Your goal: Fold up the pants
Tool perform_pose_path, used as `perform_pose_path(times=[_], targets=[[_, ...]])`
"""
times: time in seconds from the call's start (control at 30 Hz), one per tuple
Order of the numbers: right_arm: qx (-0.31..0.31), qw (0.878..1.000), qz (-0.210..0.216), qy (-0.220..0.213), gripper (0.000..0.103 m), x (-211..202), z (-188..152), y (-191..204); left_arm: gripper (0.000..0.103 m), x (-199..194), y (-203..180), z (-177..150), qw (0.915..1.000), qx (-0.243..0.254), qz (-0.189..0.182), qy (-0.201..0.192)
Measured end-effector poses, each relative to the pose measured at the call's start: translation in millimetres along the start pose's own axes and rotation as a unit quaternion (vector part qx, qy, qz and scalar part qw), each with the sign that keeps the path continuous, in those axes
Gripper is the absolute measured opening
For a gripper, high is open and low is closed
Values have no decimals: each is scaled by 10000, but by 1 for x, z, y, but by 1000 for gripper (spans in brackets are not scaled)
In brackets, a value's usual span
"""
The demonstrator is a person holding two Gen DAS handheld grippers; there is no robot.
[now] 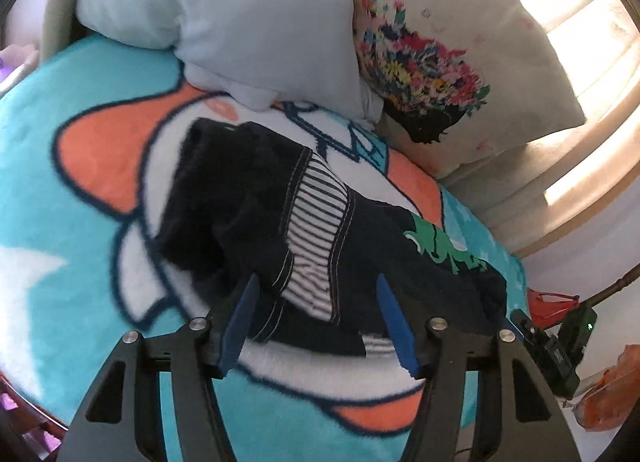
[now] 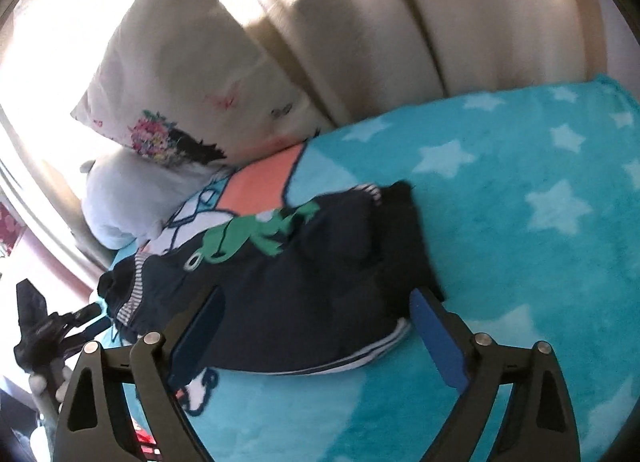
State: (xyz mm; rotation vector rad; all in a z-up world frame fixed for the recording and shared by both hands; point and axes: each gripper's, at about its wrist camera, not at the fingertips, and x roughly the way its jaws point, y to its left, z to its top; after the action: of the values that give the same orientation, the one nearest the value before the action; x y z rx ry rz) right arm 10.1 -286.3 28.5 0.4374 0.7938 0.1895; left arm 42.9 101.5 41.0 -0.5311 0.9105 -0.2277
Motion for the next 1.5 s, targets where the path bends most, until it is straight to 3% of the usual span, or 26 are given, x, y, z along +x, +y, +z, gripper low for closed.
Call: perform_pose_path(times=[0.1, 0.13, 0.17, 0.2, 0.27, 0.33, 0.43, 0.5, 0.6, 0.7, 0.77, 0.9, 1.0, 1.07, 1.13, 1.17, 1.23, 1.33, 1.5], targets=[[61, 9999, 131, -18, 96, -4, 0, -3, 56, 22, -3, 8, 9994, -86, 225, 264], [67, 9997, 241, -36, 96, -6, -1, -2, 40, 26, -3, 9, 9990, -78, 297, 314], [77, 9995, 316, -33, 96, -7, 1, -3, 12, 29, -4, 11, 9987, -46, 385, 344], [83, 9990, 435, -27, 96, -8, 2, -2, 4, 32, -4, 12, 9985, -67, 341, 430], [69, 9972, 746, 6, 96, -10, 1, 2, 5, 29, 0, 13, 9989, -229, 144, 395], [44, 9904, 1374, 153, 96, -7, -2, 12, 5, 20, -1, 16, 9992, -291, 61, 268], [145, 9608, 2690, 650, 96, 10, -9, 33, 5, 7, -7, 24, 9984, -479, -261, 135], [394, 9162, 3806, 1190, 96, 31, -17, 53, 5, 0, -12, 31, 9981, -513, -344, 57], [622, 8784, 4419, 1712, 96, 62, -30, 82, 5, -6, -19, 40, 9978, -515, -420, -28], [853, 8619, 4582, 1997, 96, 90, -39, 100, 5, -8, -23, 43, 9977, -490, -457, -78], [933, 8685, 4433, 2011, 96, 104, -42, 103, 5, -10, -23, 44, 9978, -468, -457, -125], [1087, 9088, 3684, 1630, 96, 107, -36, 81, 5, -15, -16, 42, 9976, -445, -506, -142], [1194, 9313, 3214, 1228, 94, 90, -26, 56, 5, -18, -10, 42, 9975, -414, -552, -135], [1211, 9467, 2819, 978, 84, 84, -19, 45, 5, -19, -9, 43, 9974, -398, -579, -155], [1246, 9614, 2343, 732, 66, 76, -12, 27, 5, -20, -9, 45, 9974, -378, -576, -198], [1271, 9644, 2208, 706, 58, 75, -7, 21, 5, -19, -9, 46, 9975, -373, -565, -212], [1295, 9710, 1900, 656, 34, 74, -1, 10, 5, -17, -8, 49, 9977, -362, -537, -218], [1049, 9816, 1489, 578, 26, 72, 18, 5, 5, -9, -6, 57, 9982, -375, -436, -170], [526, 9909, 1126, 508, 26, 85, 70, 24, 5, 13, -10, 92, 9995, -229, -153, -151]])
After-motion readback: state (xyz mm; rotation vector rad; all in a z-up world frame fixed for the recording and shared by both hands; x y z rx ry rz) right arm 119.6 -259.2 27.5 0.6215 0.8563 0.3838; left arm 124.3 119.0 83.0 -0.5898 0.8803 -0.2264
